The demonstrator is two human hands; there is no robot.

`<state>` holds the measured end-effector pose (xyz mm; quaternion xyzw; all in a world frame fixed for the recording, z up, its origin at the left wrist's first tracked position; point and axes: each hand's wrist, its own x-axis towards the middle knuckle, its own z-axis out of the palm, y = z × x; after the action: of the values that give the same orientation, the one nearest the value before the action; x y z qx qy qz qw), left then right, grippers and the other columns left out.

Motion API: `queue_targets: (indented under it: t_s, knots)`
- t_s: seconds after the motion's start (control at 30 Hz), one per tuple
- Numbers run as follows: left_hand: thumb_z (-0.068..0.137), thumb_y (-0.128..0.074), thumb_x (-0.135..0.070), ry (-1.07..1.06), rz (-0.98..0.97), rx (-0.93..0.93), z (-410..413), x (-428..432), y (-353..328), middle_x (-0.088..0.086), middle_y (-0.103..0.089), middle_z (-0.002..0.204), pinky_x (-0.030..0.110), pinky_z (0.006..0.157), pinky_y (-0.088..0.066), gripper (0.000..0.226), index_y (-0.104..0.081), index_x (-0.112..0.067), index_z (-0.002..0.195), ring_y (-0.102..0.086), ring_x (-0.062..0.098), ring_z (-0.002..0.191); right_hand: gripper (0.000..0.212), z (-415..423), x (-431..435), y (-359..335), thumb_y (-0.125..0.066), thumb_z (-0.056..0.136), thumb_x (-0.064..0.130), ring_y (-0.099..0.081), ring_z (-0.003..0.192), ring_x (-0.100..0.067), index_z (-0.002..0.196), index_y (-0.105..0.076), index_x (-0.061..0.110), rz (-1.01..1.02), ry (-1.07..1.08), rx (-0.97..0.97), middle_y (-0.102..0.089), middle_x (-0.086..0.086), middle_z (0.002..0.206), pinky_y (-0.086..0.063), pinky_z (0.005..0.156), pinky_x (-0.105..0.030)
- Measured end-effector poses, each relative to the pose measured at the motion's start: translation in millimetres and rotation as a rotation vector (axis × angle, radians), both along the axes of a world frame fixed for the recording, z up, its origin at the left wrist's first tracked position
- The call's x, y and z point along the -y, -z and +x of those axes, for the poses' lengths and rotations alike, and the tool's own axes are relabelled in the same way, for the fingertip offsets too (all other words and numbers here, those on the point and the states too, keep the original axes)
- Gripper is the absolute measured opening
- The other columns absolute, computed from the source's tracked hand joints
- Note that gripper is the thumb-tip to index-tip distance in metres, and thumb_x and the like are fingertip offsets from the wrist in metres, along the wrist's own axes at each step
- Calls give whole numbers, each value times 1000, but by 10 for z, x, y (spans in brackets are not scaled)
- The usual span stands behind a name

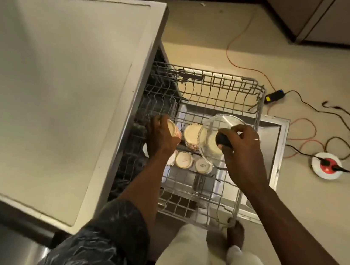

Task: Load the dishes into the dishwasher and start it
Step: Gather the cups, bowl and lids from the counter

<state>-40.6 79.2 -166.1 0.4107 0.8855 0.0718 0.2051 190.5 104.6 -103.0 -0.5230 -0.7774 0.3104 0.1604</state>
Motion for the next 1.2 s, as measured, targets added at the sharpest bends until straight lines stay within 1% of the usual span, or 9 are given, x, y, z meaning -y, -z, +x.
queue_targets:
  t_s: [0.2,0.4,0.5,0.67,0.77,0.87,0.93,1.1,1.2]
  knots:
    - [68,-87,-22,36,15,-5,-65,-172,296,7,-39,143,48,90,-51,77,-49,-23,134,-34,31,131,41,-38,-396,123,-71,92,12,-47,122,-33,131,-60,16,28,121,17,-47,-16,134,-48,91,-34]
    - [68,-88,-21,88,20,3,-58,-136,505,12,-42,138,48,90,-47,73,-51,-17,130,-38,33,125,41,-65,-810,313,-69,93,13,-45,127,-36,133,-59,16,58,165,53,-46,-18,137,-49,95,-41]
    - [70,-87,-18,131,-22,17,-43,-185,532,12,-40,138,47,88,-47,70,-50,-16,130,-36,33,126,40,-170,-979,467,-69,93,13,-47,123,-35,132,-60,17,38,160,80,-47,-16,133,-50,94,-43]
    - [74,-84,-19,194,-96,33,-107,-207,551,10,-32,148,52,91,-50,76,-43,-21,139,-31,34,134,37,-456,-1156,844,-68,92,12,-52,110,-37,128,-61,16,4,47,199,-50,-16,124,-51,84,-41]
    - [77,-82,-19,194,-135,77,-164,-152,549,11,-21,158,53,102,-44,90,-31,-21,151,-23,35,141,36,-558,-1228,1058,-69,92,13,-52,108,-37,126,-60,15,-22,42,274,-50,-17,122,-51,84,-43]
    - [79,-81,-20,180,-135,98,-156,-49,480,11,-10,163,51,112,-36,95,-23,-20,155,-15,35,146,34,-594,-1290,1233,-67,93,14,-52,107,-38,126,-60,13,-50,70,311,-50,-19,123,-49,85,-44]
    - [81,-78,-22,177,-137,81,-121,29,416,13,-5,164,50,114,-33,96,-20,-19,156,-12,37,148,30,-610,-1323,1328,-67,92,14,-54,105,-39,121,-62,12,-51,86,335,-50,-19,120,-50,84,-45]
    - [82,-73,-20,179,-109,65,38,274,282,14,-3,163,45,114,-33,88,-22,-18,153,-11,35,148,22,-667,-1348,1491,-66,93,16,-56,101,-40,114,-63,11,-40,87,377,-52,-19,117,-53,81,-45]
    - [85,-74,-25,181,-156,85,113,437,237,10,1,164,44,113,-34,89,-20,-21,155,-7,33,149,24,-691,-1374,1550,-64,95,19,-57,100,-40,117,-60,10,-36,111,384,-51,-20,118,-52,78,-46]
